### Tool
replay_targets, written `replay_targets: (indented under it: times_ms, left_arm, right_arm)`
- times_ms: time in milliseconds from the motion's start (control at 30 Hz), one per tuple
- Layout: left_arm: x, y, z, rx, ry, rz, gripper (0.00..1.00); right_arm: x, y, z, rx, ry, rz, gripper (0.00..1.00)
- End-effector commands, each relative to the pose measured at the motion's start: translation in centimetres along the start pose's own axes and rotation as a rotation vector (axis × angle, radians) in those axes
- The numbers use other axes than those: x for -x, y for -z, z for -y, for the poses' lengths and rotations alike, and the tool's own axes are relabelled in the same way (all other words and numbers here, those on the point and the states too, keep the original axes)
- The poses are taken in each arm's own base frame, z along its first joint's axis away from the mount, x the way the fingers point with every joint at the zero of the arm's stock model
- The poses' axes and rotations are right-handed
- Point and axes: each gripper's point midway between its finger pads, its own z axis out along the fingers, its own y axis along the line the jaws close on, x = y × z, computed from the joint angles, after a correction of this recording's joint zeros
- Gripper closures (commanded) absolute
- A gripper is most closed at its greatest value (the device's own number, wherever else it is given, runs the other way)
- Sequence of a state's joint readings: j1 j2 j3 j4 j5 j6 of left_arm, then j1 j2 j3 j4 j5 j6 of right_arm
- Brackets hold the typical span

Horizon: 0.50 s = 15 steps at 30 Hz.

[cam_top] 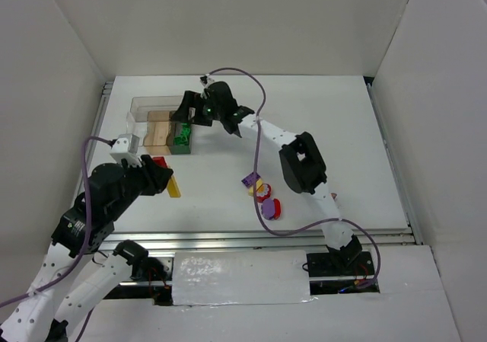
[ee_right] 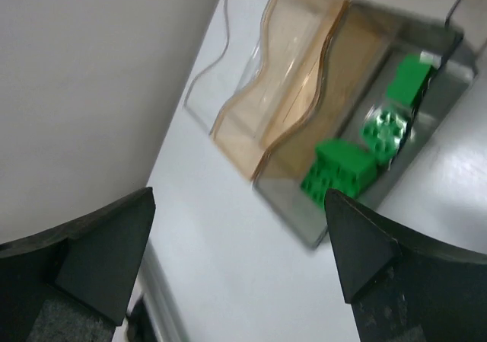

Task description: Sort the legos into containers by color

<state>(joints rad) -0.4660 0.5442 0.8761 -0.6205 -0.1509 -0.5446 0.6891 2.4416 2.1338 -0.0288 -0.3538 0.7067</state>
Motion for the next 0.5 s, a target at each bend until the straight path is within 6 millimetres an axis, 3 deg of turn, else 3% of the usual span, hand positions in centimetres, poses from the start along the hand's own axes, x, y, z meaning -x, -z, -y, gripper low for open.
replay_targets:
  times_ms: [0, 33, 67, 133, 167, 233, 267, 300, 367, 467]
  left_arm:
    - [2.1, 0.8, 2.3, -0.131, -0.021, 0.088, 1.0]
    - [2.7, 1.3, 3.1, -0.171, -0.018, 0.115, 1.0]
    - [2.9, 1.6, 3.7, -0.206, -0.018, 0.126, 1.0]
    - [2.7, 2.5, 5.9, -0.337, -0.025, 0.114, 1.0]
    - [2.7, 3.4, 7.9, -0.459, -0.042, 0.105, 1.0]
    - [2.5, 4.3, 9.8, -0.573, -0.059, 0.089, 1.0]
    - [3.0, 4.9, 10.9, -0.641, -0.07, 0.109, 1.0]
    - [2.5, 5.9, 12.0, -0.731, -0.089, 0.088, 1.0]
    - [2.7, 6.8, 13.4, -0.829, -0.102, 0.106, 1.0]
    - [2.6, 7.8, 14.2, -0.904, -0.104, 0.1, 1.0]
  right_arm:
    - [6.4, 9.1, -11.1, 0.269, 0.161, 0.139, 0.01]
    - [3.2, 10.4, -10.3, 0.353, 0.193, 0.071, 0.0]
    - [3.5, 14.0, -13.1, 0.447, 0.248, 0.086, 0.0]
    - [2.3, 18.0, -14.4, 0.607, 0.349, 0.077, 0.01]
    - [-1.4, 21.0, -14.2, 0.691, 0.338, -0.028, 0.0]
    - [-5.2, 24.3, -13.9, 0.789, 0.368, -0.04, 0.0]
    - [-6.2, 26.8, -15.4, 0.85, 0.354, -0.062, 0.0]
    - [-7.1, 28.3, -16.6, 0.916, 0.393, -0.038, 0.0]
    - [-9.5, 30.3, -16.8, 0.943, 0.327, -0.068, 0.0]
    - [-12.1, 33.0, -18.3, 1.016, 0.336, -0.048, 0.01]
